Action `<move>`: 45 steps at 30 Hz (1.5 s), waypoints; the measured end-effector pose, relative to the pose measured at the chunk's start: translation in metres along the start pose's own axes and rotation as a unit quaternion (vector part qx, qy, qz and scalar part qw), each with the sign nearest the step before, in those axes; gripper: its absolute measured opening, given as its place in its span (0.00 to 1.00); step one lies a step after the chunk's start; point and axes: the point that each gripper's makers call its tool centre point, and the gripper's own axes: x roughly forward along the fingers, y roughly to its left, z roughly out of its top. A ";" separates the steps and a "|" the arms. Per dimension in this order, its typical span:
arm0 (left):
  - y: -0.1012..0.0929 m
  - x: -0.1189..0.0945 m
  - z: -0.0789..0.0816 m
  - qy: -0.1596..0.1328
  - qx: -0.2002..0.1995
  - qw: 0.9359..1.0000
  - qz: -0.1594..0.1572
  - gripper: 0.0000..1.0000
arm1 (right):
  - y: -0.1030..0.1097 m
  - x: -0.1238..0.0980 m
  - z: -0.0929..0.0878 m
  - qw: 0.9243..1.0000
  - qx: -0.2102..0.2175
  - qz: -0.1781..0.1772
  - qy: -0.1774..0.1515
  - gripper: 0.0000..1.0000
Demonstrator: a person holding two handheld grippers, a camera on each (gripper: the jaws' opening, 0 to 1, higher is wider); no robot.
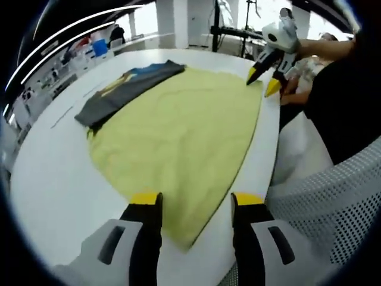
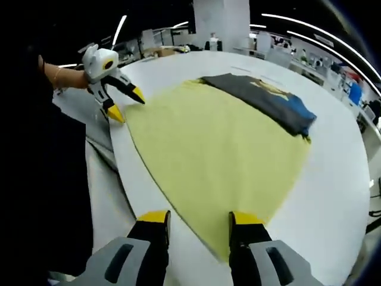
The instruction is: Fold the garment on the visible template until the final outline fits inside the template.
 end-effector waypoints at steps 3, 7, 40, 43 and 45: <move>-0.002 0.001 -0.001 -0.001 -0.001 1.000 -0.002 0.42 | -0.006 0.001 0.000 1.000 -0.006 -0.016 -0.001 0.29; 0.001 0.001 -0.001 -0.003 0.000 1.000 0.008 0.40 | -0.006 0.000 -0.001 1.000 -0.020 -0.015 0.006 0.28; 0.012 -0.007 0.012 -0.003 -0.036 0.999 0.017 0.01 | -0.019 -0.009 0.007 0.998 -0.059 -0.024 0.024 0.00; 0.012 -0.014 0.016 -0.009 -0.039 0.999 0.021 0.01 | -0.017 -0.017 0.013 0.998 -0.056 -0.020 0.016 0.00; 0.012 -0.020 0.019 -0.012 -0.045 0.999 0.023 0.01 | -0.015 -0.021 0.016 0.998 -0.055 -0.016 0.012 0.00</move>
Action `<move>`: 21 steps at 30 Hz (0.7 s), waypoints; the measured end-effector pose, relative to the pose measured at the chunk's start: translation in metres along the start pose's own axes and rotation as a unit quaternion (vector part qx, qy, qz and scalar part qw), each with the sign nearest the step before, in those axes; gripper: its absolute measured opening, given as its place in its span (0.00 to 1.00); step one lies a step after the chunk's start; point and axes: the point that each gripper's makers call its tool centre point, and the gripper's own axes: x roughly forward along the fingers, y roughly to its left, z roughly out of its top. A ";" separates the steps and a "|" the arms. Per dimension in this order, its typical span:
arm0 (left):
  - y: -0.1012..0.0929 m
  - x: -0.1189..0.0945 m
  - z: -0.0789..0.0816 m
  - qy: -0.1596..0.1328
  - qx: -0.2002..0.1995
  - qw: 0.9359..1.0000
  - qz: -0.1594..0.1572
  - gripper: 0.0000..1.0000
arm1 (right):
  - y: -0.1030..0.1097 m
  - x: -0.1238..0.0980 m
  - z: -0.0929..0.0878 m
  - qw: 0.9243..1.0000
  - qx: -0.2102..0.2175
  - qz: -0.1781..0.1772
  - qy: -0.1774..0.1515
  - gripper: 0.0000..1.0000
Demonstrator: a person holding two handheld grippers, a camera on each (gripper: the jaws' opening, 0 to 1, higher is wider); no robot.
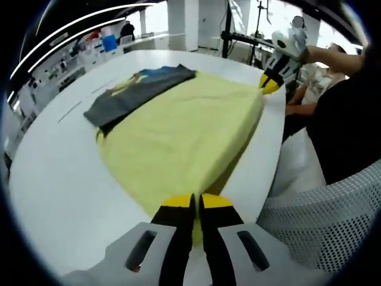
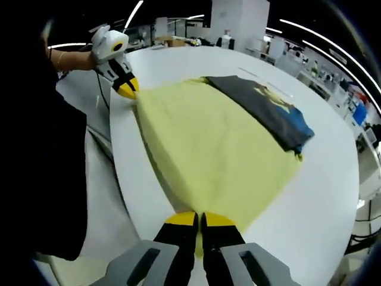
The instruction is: Fold the garment on the visible template until the final outline fits inside the template.
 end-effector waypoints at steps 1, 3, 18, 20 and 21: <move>0.000 -0.002 0.001 -0.002 -0.002 1.000 0.001 0.01 | 0.001 -0.003 0.002 1.000 -0.002 0.002 -0.003 0.00; 0.000 -0.007 0.004 -0.011 -0.007 1.000 0.005 0.01 | 0.003 -0.007 0.005 1.000 -0.002 0.005 -0.004 0.00; -0.005 -0.031 0.014 -0.013 0.006 1.000 0.005 0.01 | 0.017 -0.031 0.019 1.000 -0.020 0.022 -0.007 0.00; -0.003 -0.035 0.016 -0.012 0.007 1.000 0.003 0.01 | 0.018 -0.033 0.021 0.999 -0.025 0.023 -0.006 0.00; -0.002 -0.036 0.016 -0.012 0.007 1.000 0.002 0.01 | 0.018 -0.036 0.023 0.999 -0.028 0.020 -0.007 0.00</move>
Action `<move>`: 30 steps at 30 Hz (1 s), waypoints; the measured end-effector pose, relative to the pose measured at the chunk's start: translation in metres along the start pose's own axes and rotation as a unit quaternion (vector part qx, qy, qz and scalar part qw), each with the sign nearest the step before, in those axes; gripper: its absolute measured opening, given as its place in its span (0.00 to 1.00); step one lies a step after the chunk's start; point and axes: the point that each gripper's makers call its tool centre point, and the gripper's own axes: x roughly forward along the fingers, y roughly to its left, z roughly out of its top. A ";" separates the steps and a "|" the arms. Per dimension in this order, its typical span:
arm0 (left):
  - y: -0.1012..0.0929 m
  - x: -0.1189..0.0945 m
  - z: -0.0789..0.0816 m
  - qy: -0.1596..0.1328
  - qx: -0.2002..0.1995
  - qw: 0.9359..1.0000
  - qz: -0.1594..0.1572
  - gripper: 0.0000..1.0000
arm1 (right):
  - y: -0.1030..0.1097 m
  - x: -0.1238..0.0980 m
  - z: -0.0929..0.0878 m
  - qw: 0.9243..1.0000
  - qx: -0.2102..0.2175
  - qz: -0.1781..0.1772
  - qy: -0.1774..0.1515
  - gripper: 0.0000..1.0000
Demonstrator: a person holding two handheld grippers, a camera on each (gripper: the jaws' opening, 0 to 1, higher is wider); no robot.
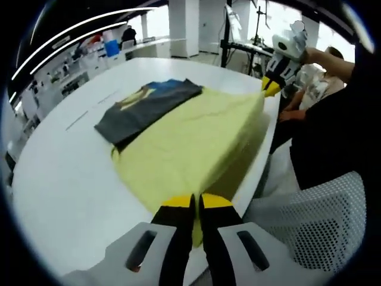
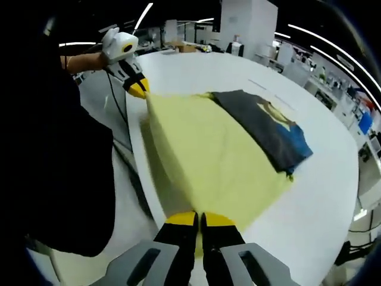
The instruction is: Fold the garment on the visible template until the final outline fits inside the template.
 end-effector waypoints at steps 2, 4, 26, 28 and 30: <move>-0.001 -0.004 0.002 0.004 0.002 1.000 -0.002 0.01 | 0.000 -0.004 0.005 1.000 -0.003 0.000 -0.003 0.00; -0.005 -0.009 0.004 0.010 -0.001 1.000 -0.014 0.01 | 0.000 -0.009 0.009 1.000 -0.006 -0.001 -0.005 0.00; 0.016 -0.027 0.043 0.016 -0.017 1.000 -0.013 0.01 | -0.040 -0.033 0.055 0.995 -0.061 -0.066 -0.033 0.00; 0.022 -0.027 0.047 0.013 -0.019 1.000 -0.008 0.01 | -0.045 -0.032 0.058 0.995 -0.068 -0.072 -0.033 0.00; 0.029 -0.027 0.055 0.006 -0.026 1.000 0.001 0.01 | -0.051 -0.031 0.061 0.993 -0.073 -0.083 -0.032 0.00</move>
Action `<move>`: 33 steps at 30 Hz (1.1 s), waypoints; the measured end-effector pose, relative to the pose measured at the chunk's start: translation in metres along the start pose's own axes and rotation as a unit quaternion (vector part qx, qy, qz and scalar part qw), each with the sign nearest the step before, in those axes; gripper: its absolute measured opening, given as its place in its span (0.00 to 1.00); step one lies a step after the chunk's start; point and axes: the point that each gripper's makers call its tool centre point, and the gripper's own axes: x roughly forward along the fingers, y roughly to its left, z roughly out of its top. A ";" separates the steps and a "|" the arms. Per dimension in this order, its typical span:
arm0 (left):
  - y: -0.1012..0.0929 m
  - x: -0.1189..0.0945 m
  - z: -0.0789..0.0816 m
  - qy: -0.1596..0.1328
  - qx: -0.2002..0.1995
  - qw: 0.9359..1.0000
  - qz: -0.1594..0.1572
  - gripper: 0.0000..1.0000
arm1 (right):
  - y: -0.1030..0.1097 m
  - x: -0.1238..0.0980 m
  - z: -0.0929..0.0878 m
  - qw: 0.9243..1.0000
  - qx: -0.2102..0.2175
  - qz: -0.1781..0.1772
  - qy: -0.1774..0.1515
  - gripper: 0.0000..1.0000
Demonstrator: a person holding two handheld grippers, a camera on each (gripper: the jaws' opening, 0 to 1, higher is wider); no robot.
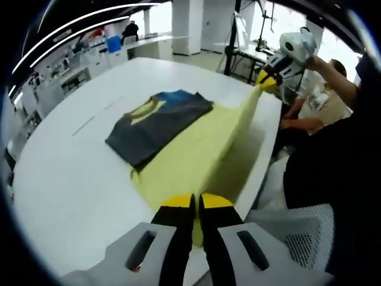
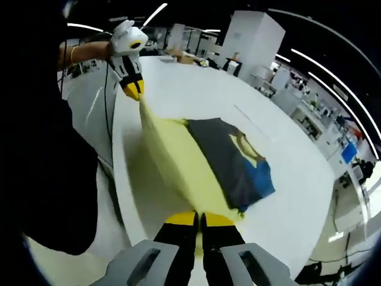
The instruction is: Fold the garment on the visible template until the final outline fits inside the template.
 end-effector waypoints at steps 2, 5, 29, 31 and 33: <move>0.006 0.002 0.007 -0.005 0.007 1.000 0.011 0.01 | -0.006 0.003 0.001 1.000 -0.008 -0.007 0.001 0.00; 0.015 0.005 0.015 -0.007 0.019 0.999 0.025 0.01 | -0.015 0.004 0.005 1.000 -0.017 -0.013 0.003 0.00; 0.092 0.018 0.087 -0.087 0.016 0.989 0.120 0.01 | -0.109 0.032 0.037 0.993 0.005 -0.116 -0.018 0.00; 0.095 0.023 0.088 -0.078 0.018 0.989 0.124 0.01 | -0.114 0.034 0.041 0.993 0.003 -0.120 -0.018 0.00; 0.100 0.026 0.089 -0.074 0.009 0.989 0.129 0.01 | -0.117 0.035 0.043 0.993 -0.003 -0.121 -0.017 0.00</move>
